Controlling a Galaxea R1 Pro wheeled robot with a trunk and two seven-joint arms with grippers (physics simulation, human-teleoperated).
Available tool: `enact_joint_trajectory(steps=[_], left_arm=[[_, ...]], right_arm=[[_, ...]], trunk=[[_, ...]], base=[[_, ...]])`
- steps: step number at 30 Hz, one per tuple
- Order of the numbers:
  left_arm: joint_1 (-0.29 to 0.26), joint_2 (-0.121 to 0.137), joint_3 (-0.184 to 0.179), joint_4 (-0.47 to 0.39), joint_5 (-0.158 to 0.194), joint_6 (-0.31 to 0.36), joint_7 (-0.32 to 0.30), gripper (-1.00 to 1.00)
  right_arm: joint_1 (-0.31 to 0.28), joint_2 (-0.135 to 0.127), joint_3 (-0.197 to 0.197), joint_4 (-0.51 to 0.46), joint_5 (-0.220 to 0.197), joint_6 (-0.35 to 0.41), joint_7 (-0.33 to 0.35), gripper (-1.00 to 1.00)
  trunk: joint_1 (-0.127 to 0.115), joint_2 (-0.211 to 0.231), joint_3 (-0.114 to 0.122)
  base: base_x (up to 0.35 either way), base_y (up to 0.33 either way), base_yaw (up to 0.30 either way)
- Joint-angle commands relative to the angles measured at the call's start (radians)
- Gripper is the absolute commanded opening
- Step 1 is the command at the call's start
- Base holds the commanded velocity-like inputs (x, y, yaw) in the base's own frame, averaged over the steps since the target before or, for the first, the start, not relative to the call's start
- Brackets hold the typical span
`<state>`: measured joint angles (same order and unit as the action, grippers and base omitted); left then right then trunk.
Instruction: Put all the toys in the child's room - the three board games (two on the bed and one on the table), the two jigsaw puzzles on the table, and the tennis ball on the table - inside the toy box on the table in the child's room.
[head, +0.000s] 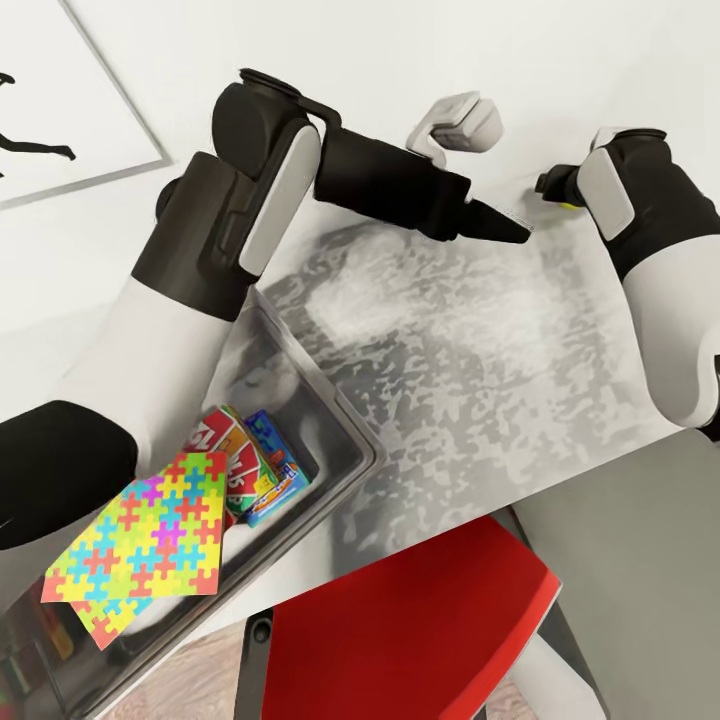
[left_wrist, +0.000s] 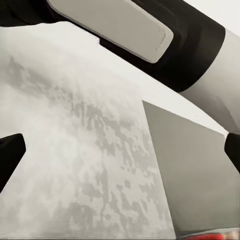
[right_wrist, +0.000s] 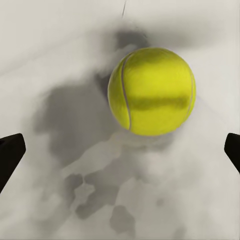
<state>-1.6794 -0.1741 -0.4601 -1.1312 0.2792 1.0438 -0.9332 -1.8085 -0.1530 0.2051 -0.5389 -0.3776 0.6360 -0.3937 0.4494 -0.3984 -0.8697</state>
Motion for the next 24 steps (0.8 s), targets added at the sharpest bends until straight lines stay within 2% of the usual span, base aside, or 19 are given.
enact_joint_trajectory(steps=[1, 11, 24], left_arm=[[-0.011, 0.000, -0.011, 0.023, -0.001, 0.003, -0.004, 1.00], [-0.065, 0.000, -0.035, 0.150, -0.001, 0.003, -0.002, 1.00], [-0.071, 0.000, -0.041, 0.170, -0.012, 0.003, -0.002, 1.00]], right_arm=[[-0.002, -0.002, 0.008, -0.001, -0.010, 0.004, -0.008, 1.00], [-0.003, -0.002, 0.008, -0.001, -0.011, 0.004, -0.008, 1.00], [-0.009, -0.002, 0.007, -0.001, -0.010, 0.004, -0.010, 1.00]], trunk=[[0.001, -0.002, -0.001], [0.001, -0.002, -0.004], [0.001, -0.002, -0.010]], base=[[0.000, 0.000, 0.000], [0.000, 0.000, 0.000], [0.000, 0.000, 0.000]])
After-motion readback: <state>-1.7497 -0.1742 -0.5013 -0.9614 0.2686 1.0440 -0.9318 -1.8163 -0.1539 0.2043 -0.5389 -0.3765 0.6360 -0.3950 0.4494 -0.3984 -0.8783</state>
